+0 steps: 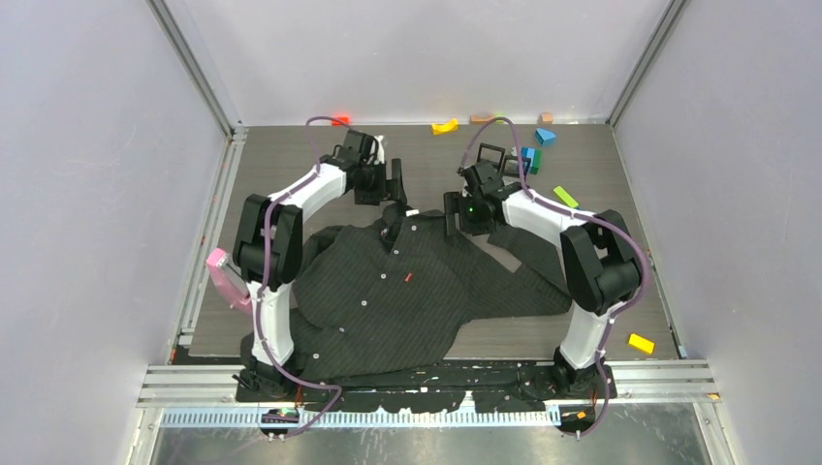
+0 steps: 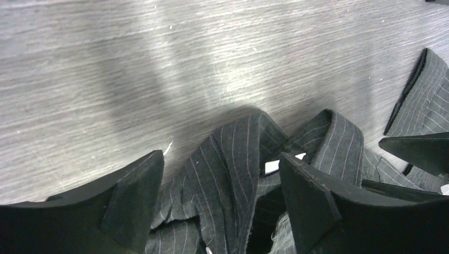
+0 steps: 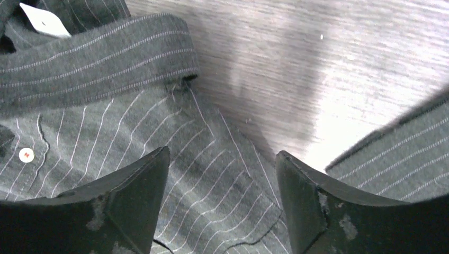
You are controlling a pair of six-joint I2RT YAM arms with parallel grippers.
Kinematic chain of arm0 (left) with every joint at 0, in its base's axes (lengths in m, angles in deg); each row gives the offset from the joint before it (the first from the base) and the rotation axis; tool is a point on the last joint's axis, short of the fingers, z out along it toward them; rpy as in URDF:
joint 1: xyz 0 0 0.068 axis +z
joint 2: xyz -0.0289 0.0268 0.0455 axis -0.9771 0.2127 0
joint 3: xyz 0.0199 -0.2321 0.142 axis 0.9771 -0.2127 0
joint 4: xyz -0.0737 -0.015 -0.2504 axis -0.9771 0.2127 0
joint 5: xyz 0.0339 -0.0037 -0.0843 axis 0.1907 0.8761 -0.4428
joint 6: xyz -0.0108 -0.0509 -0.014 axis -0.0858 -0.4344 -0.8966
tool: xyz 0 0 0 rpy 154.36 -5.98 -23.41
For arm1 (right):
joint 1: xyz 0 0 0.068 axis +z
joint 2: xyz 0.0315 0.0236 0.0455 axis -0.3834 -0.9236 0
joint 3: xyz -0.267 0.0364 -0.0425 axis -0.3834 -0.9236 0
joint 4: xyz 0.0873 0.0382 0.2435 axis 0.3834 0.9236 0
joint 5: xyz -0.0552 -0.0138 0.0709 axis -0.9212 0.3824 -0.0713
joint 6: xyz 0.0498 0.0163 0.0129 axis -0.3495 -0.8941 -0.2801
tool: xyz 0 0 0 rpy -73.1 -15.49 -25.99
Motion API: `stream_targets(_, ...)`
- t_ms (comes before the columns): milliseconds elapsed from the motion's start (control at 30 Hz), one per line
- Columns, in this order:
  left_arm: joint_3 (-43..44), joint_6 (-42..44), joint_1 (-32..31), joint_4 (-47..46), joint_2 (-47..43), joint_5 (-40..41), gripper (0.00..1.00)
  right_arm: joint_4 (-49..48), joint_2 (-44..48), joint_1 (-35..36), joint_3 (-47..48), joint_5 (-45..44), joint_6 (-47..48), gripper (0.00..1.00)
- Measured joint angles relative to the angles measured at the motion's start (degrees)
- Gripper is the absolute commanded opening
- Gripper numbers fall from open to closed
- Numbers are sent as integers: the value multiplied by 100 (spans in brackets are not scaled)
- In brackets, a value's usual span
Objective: Pin the brooch onto the clothing
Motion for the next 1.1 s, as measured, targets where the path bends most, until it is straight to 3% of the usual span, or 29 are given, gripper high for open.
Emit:
stream_targets(100, 267, 103, -31, 74, 170, 20, 65, 4, -284, -22, 251, 81, 125, 72)
stream_targets(267, 385, 192, -98, 186, 372, 26, 56, 9, -664, -26, 520, 229, 273, 70)
stream_targets(367, 385, 240, -142, 299, 476, 31, 42, 2, -809, -26, 608, 339, 332, 53)
stream_targets(533, 221, 168, -208, 221, 485, -48, 3, 0, -885, -35, 649, 603, 442, 4)
stream_targets(567, 109, 127, -216, 160, 463, -70, 0, 0, -885, -39, 649, 658, 442, 2)
stream_targets(733, -667, -15, -229, -11, -136, 4, 0, 44, -802, -66, 647, 750, 411, 1)
stream_targets(833, -938, -35, -227, 31, -1145, 267, 0, 319, -317, -63, 619, 581, 378, 1)
stream_targets(1000, -898, 55, -227, -52, -3602, 575, 0, 968, 1582, 177, 807, -337, 323, 1)
stream_targets(1100, -352, 280, -240, 175, -4651, 625, 0, 1016, 2793, 601, 1316, -772, 328, 1)
